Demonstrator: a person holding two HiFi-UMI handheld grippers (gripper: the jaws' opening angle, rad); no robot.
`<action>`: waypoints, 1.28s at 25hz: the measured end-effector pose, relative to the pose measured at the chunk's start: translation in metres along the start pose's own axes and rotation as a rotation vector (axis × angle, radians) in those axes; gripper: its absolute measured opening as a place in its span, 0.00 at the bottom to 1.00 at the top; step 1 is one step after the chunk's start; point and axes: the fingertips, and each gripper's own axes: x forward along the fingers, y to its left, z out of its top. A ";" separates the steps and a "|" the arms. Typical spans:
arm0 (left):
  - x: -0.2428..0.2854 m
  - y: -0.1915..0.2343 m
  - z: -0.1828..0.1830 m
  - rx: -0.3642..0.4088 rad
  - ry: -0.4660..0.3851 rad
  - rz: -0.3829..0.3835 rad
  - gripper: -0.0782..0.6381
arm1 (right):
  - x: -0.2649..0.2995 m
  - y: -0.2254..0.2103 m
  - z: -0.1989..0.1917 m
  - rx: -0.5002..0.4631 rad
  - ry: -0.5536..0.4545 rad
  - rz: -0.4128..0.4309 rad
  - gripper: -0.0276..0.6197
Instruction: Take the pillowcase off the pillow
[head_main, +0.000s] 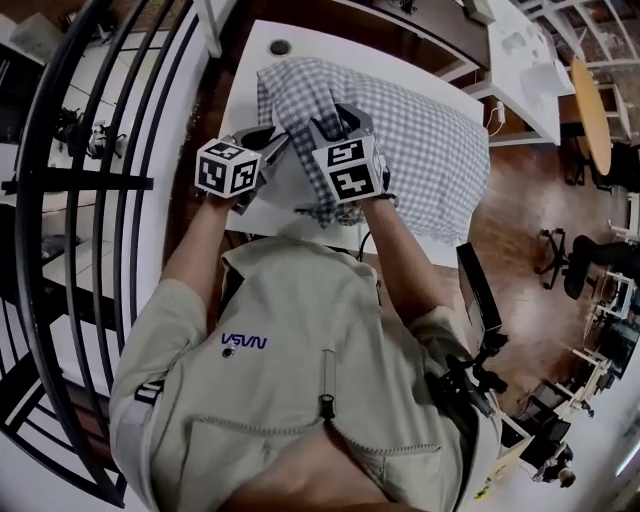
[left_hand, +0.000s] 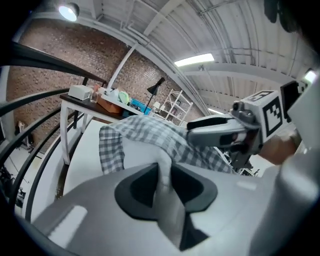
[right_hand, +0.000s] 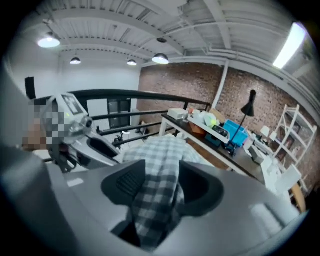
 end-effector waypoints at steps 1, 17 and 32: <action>-0.003 -0.003 0.002 0.016 -0.015 0.015 0.22 | 0.011 0.002 -0.005 -0.048 0.041 0.011 0.36; -0.061 -0.044 -0.017 0.240 -0.108 0.085 0.15 | 0.006 -0.163 -0.059 0.070 0.126 -0.342 0.06; 0.003 0.001 0.049 0.261 -0.009 0.273 0.37 | 0.001 -0.118 -0.065 0.011 0.038 -0.229 0.08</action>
